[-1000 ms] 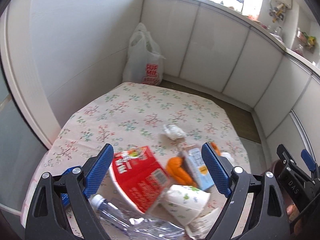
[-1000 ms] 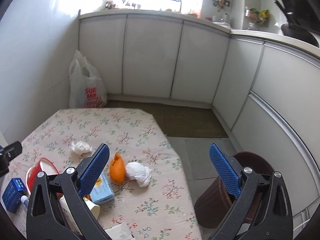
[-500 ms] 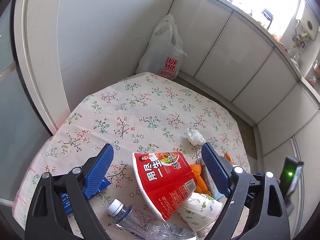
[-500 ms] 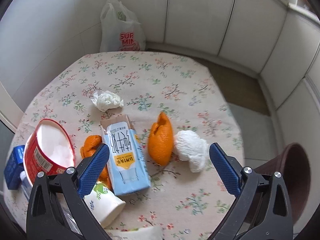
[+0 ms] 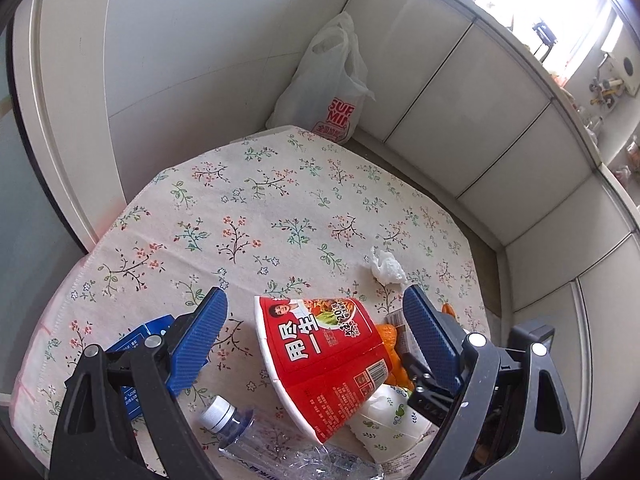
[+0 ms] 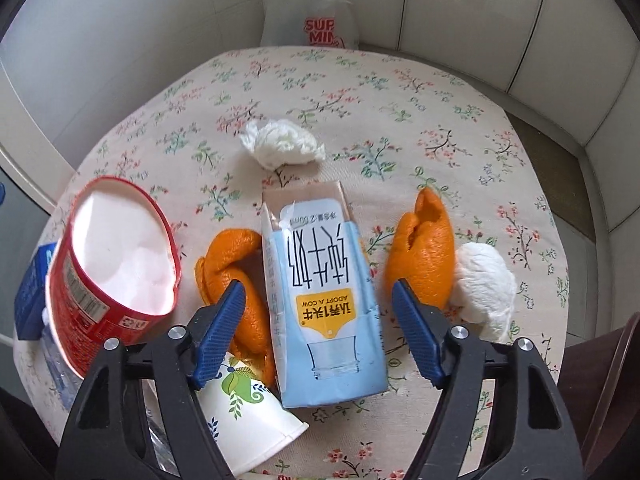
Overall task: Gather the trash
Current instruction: 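Grasp the light blue milk carton with the right tool while the left tool grasps the red noodle cup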
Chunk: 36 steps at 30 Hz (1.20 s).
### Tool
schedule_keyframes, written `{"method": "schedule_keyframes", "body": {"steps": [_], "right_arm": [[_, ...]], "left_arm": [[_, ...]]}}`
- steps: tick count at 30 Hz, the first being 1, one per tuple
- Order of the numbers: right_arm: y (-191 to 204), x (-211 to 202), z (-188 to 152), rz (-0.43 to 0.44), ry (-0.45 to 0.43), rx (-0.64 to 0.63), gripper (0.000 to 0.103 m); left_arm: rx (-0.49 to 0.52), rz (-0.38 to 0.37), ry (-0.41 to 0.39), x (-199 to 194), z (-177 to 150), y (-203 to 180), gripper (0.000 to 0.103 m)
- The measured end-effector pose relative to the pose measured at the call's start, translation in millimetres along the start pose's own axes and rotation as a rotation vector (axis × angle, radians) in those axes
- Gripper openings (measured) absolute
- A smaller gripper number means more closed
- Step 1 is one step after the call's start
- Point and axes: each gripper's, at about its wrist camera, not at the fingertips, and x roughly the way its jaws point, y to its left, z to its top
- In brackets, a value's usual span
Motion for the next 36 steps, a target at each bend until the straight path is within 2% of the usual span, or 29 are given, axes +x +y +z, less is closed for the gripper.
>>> {"method": "schedule_keyframes", "body": {"steps": [3, 5, 13, 19, 23, 29, 33, 36], "right_arm": [[-0.5, 5.9, -1.1, 0.009, 0.008, 0.011, 0.07], [-3.9, 8.0, -1.7, 0.015, 0.011, 0.034, 0.057], [-2.7, 2.4, -5.9, 0.01, -0.013, 0.054, 0.055], [-2.2, -27.6, -0.5, 0.002, -0.101, 0.06, 0.055], [-8.3, -48.2, 1.5, 0.004, -0.155, 0.085, 0.055], [-15.3, -71.4, -0.9, 0.002, -0.205, 0.107, 0.056], [-21.5, -81.0, -4.7, 0.0, -0.22, 0.118, 0.056], [-26.2, -85.7, -9.0, -0.015, -0.224, 0.117, 0.056]], "left_arm": [[-0.001, -0.001, 0.003, 1.0, -0.7, 0.5, 0.087], [0.001, -0.001, 0.005, 1.9, -1.4, 0.0, 0.087], [-0.025, -0.009, 0.034, 8.7, -3.0, 2.1, 0.087], [-0.032, -0.016, 0.042, 8.2, -3.7, 0.5, 0.087], [-0.061, -0.015, 0.089, 13.7, -6.5, 3.8, 0.087], [-0.117, 0.028, 0.186, 35.7, -16.9, 4.0, 0.087], [-0.108, 0.122, 0.19, 53.2, -17.4, -5.1, 0.087], [-0.145, 0.147, 0.199, 61.7, -18.8, -7.4, 0.09]]}}
